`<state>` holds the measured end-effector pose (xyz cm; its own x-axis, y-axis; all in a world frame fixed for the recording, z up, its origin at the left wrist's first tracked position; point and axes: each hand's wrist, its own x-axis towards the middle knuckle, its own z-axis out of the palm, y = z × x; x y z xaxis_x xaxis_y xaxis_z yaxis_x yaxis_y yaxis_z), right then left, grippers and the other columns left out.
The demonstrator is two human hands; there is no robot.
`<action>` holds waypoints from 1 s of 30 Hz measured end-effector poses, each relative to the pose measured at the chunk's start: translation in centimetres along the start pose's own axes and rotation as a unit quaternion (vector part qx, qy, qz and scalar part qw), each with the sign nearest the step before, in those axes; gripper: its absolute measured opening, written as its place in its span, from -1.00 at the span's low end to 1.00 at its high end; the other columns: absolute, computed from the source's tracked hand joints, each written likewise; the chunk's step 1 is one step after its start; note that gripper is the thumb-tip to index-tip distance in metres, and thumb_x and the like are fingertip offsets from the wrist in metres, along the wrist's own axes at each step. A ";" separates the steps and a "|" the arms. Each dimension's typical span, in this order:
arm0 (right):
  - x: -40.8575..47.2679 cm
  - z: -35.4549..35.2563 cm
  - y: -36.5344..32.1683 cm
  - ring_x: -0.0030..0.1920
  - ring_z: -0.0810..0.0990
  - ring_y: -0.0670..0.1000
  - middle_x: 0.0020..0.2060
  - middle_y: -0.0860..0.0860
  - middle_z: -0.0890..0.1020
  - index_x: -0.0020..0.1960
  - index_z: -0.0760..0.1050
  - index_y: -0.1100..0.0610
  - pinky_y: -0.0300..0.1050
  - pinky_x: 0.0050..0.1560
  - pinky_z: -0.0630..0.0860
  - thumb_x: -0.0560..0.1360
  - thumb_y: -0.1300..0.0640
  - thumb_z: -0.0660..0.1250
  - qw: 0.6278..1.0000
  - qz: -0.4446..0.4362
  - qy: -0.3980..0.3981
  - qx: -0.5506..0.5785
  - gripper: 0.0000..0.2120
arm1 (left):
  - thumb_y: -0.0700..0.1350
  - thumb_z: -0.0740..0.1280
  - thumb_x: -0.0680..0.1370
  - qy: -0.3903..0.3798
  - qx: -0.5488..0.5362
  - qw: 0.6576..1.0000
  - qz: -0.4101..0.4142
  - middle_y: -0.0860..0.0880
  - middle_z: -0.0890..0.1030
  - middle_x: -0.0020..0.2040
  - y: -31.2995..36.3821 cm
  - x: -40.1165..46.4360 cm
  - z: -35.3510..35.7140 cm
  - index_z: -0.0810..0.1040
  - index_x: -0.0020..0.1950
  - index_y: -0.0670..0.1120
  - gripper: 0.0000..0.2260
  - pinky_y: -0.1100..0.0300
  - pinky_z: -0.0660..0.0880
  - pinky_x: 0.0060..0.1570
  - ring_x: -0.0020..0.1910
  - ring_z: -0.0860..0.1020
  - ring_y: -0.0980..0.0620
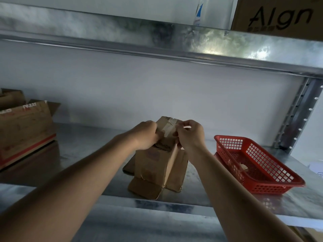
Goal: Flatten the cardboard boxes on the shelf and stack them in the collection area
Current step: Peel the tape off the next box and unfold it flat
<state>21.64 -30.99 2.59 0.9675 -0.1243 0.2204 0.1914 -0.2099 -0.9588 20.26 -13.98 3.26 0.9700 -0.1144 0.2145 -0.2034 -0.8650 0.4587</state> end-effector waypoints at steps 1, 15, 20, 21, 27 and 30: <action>0.4 -0.1 0.0 -0.55 0.57 -0.02 -0.43 -0.05 0.69 0.03 0.57 0.14 -0.15 -0.51 0.49 0.60 0.20 0.27 1.000 -0.009 0.027 0.000 -0.90 | 0.07 0.22 0.70 -0.003 0.001 1.000 0.006 -0.10 0.48 -0.22 -0.1 0.0 0.0 0.46 -0.10 -0.21 -0.63 0.05 0.33 -0.25 -0.27 0.43 -0.05; 2.8 -2.3 -0.1 -0.03 0.59 -0.08 -0.01 -0.08 0.69 0.16 0.71 0.02 -0.43 -0.12 0.40 0.61 0.20 0.37 0.887 -0.290 -0.119 -0.340 -0.79 | 0.31 0.22 0.64 -0.036 0.006 0.999 0.035 0.00 0.57 0.15 -0.6 0.1 -0.7 0.57 0.25 -0.12 -0.48 -0.21 0.47 0.28 0.19 0.58 -0.11; 3.6 -2.6 -0.1 -0.09 0.57 -0.05 -0.17 -0.14 0.66 0.34 0.59 0.01 -0.25 -0.14 0.45 0.53 0.21 0.50 0.898 -0.269 -0.114 -0.329 -0.60 | 0.27 0.22 0.65 -0.039 0.039 0.998 0.043 -0.12 0.63 -0.01 -0.3 0.3 -1.2 0.57 0.06 -0.11 -0.56 -0.17 0.51 0.05 0.01 0.61 -0.16; 3.9 -2.6 -0.1 -0.12 0.57 -0.05 -0.20 -0.13 0.66 0.25 0.65 0.04 -0.33 -0.22 0.39 0.52 0.17 0.52 0.899 -0.266 -0.103 -0.332 -0.70 | 0.30 0.22 0.63 -0.043 0.044 0.997 0.039 -0.12 0.63 -0.04 -0.1 0.4 -1.3 0.57 0.03 -0.10 -0.54 -0.17 0.51 0.04 -0.02 0.61 -0.15; 4.1 -2.5 -0.3 -0.12 0.59 -0.05 -0.20 -0.09 0.64 -0.12 0.71 -0.09 -0.28 -0.27 0.36 0.50 0.02 0.51 0.897 -0.263 -0.131 -0.329 -0.97 | 0.58 0.27 0.34 -0.088 0.052 0.995 -0.013 -0.02 0.56 0.02 1.3 0.4 -0.9 0.53 0.04 0.00 -0.32 -0.10 0.53 0.06 -0.03 0.59 -0.01; 3.4 -2.0 -0.7 -0.10 0.60 -0.25 -0.21 -0.33 0.66 -0.16 0.64 -0.34 -0.42 -0.31 0.36 0.53 -0.03 0.45 0.906 -0.238 -0.200 -0.289 -0.81 | 0.59 0.20 0.35 -0.115 0.049 0.992 -0.007 0.10 0.47 0.19 1.0 0.3 -1.0 0.49 0.33 0.06 -0.22 -0.07 0.50 0.24 0.16 0.54 0.05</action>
<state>24.48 -33.20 4.40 0.8032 0.4500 0.3904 0.5952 -0.6341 -0.4936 20.17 -14.45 4.61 0.9796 -0.2011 0.0007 -0.1869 -0.9096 0.3710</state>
